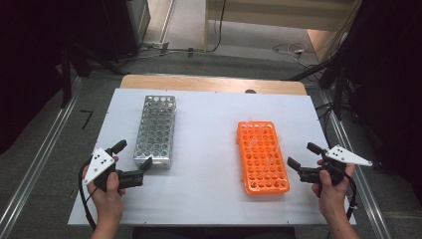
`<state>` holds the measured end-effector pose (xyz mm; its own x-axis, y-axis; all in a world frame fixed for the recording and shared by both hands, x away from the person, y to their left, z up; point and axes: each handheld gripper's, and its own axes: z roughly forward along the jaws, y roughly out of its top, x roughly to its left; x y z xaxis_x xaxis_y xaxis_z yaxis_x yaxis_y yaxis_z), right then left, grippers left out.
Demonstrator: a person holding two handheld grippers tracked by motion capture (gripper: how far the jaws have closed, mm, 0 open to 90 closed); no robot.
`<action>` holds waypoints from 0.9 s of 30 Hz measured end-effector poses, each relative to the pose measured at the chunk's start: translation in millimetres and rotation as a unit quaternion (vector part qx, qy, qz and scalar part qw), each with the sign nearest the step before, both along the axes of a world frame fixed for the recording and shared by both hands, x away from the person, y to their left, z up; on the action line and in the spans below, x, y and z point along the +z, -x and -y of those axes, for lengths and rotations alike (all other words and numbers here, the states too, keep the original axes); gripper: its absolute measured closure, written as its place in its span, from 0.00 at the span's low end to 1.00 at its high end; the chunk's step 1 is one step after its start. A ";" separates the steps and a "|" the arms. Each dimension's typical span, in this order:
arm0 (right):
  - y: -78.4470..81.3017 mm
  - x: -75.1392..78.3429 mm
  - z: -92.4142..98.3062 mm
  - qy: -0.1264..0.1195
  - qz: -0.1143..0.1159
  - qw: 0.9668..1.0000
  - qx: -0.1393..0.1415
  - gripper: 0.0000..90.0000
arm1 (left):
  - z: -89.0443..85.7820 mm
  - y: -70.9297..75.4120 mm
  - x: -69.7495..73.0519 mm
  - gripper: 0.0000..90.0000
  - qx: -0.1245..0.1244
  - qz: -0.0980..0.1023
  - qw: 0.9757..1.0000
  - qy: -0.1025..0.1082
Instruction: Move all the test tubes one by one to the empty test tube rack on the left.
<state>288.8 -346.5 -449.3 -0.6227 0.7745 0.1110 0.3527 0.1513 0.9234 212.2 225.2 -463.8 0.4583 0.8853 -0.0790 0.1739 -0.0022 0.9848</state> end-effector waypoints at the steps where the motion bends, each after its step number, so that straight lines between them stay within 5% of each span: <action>1: 0.1 0.1 -0.4 -0.001 -0.002 1.000 0.002 0.00 | 0.0 0.0 0.0 0.00 0.000 0.000 1.000 0.000; 15: 9.7 3.2 -13.3 -0.001 -0.023 0.998 0.053 0.08 | 14.3 2.2 3.4 0.00 -0.025 -0.001 1.000 -0.014; 27: 12.8 -5.6 -37.4 0.025 -0.059 0.993 0.095 0.37 | 35.6 5.5 7.6 0.01 -0.057 0.000 0.998 -0.023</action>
